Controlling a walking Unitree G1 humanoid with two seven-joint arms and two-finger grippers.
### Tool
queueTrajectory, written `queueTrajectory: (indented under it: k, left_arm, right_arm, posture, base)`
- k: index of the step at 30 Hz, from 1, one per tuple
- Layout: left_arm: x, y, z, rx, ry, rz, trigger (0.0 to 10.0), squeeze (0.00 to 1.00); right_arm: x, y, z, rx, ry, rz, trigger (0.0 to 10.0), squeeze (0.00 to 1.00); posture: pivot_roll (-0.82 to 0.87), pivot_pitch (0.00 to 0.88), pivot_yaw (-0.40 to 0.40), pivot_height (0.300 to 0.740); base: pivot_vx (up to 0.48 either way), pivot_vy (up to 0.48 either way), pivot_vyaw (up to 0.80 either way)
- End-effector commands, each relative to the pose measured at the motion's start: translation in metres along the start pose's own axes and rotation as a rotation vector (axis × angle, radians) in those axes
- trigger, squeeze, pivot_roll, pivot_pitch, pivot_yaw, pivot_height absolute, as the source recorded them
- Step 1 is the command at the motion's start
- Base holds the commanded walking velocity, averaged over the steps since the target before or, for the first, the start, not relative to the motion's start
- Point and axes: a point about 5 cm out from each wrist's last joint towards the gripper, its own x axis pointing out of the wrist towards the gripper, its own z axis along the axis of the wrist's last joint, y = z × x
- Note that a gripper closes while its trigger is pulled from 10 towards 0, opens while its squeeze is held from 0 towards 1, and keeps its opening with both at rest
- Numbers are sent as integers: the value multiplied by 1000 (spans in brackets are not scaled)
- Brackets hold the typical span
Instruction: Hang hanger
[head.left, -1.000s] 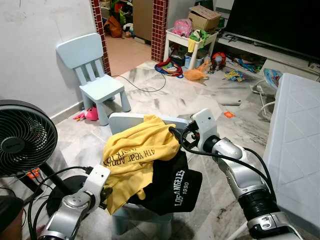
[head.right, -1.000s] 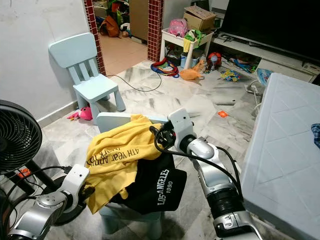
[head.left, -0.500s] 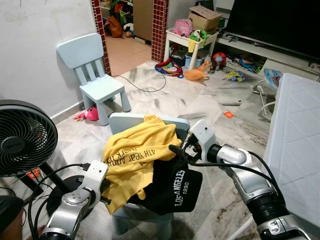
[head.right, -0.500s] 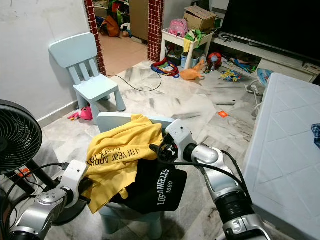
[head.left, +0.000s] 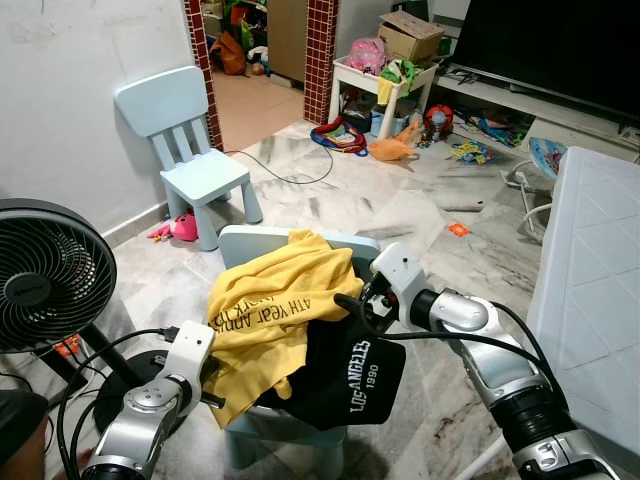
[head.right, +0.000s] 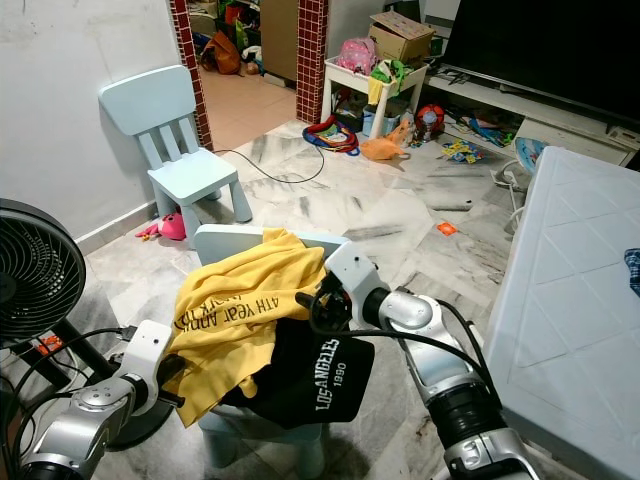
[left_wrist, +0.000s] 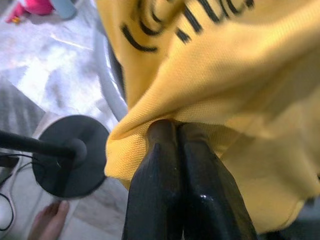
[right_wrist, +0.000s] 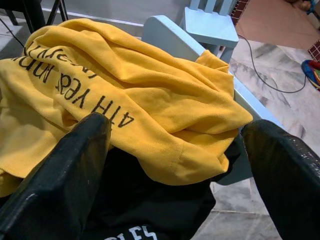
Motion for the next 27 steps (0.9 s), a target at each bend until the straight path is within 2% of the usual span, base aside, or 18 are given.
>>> queueTrajectory:
  k: [1,4,8,15,16,17,18,20,22,24,26,27]
  left_arm:
    - [-1,-1,26,-46,-136,8,0,0]
    - [-5,-8,52,-159,-269,-13,0,0]
    - [-8,-15,73,-201,-364,-30,0,0]
    - [-12,-21,93,-263,-449,-49,0,0]
    - [-13,-22,100,-300,-478,-53,0,0]
    - [-13,-22,100,-300,-478,-53,0,0]
    - [-13,-24,112,-371,-525,-48,0,0]
    - [-14,-24,117,-400,-544,-42,0,0]
    - [-14,-20,126,-464,-594,3,0,0]
    - [-15,-17,129,-495,-615,29,0,0]
    - [-18,0,134,-559,-660,152,0,0]
    - [-18,0,134,-559,-660,152,0,0]
  right_arm:
    - [-1,2,2,-19,-10,5,10000,0]
    - [0,3,2,-19,-11,6,10000,0]
    - [1,3,3,-23,-14,5,10000,0]
    - [2,4,4,-27,-17,5,10000,0]
    - [2,4,5,-27,-17,4,10000,0]
    - [2,4,5,-27,-17,4,10000,0]
    - [2,4,5,-28,-18,3,10000,0]
    - [2,4,5,-28,-19,3,10000,0]
    - [3,5,5,-30,-20,2,10000,0]
    - [3,5,5,-31,-21,1,10000,0]
    - [2,5,5,-35,-22,-6,10000,0]
    - [2,5,5,-35,-22,-6,10000,0]
  posture:
    - [-18,9,-48,740]
    - [-16,9,-49,740]
    - [-15,10,-51,740]
    - [-13,10,-50,740]
    - [-13,11,-49,740]
    - [-13,11,-49,740]
    - [-13,10,-47,740]
    - [-13,10,-47,740]
    - [-16,9,-44,740]
    - [-19,8,-42,740]
    - [-21,7,-39,740]
    - [-21,7,-39,740]
  base:
    - [0,0,0]
    - [0,0,0]
    - [0,0,0]
    - [0,0,0]
    - [0,0,0]
    - [0,0,0]
    - [0,0,0]
    - [0,0,0]
    - [0,0,0]
    - [0,0,0]
    - [0,0,0]
    - [0,0,0]
